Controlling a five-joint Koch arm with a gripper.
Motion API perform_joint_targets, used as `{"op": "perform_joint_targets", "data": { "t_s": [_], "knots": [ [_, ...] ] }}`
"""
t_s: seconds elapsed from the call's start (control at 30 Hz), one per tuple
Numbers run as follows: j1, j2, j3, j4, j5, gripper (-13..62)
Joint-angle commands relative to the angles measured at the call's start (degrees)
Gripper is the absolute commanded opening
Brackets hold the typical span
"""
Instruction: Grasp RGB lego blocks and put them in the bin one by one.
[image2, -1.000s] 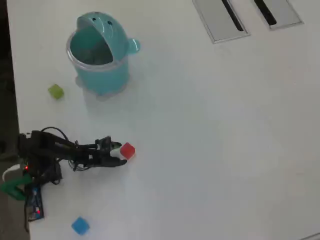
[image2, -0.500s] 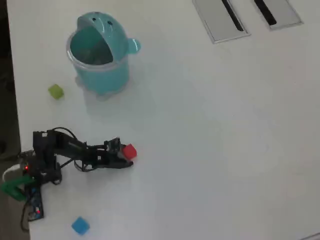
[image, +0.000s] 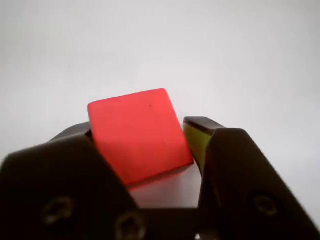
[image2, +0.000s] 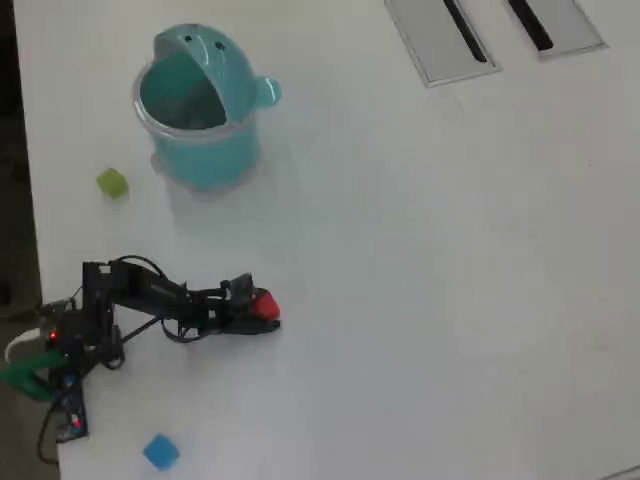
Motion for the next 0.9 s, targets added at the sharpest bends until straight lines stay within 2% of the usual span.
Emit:
{"op": "perform_joint_targets", "data": {
  "t_s": [0.0,0.07,0.23,0.8,0.87],
  "knots": [
    [0.0,0.9,-2.3,-6.4,-0.8,24.3],
    [-0.4,2.4,-1.3,-6.5,1.1,20.1],
    [-3.8,8.7,1.4,-6.5,3.4,16.3],
    [-20.0,35.4,11.7,-2.2,10.7,16.3],
    [-22.4,39.3,11.5,1.1,10.7,14.1]
  ]
}}
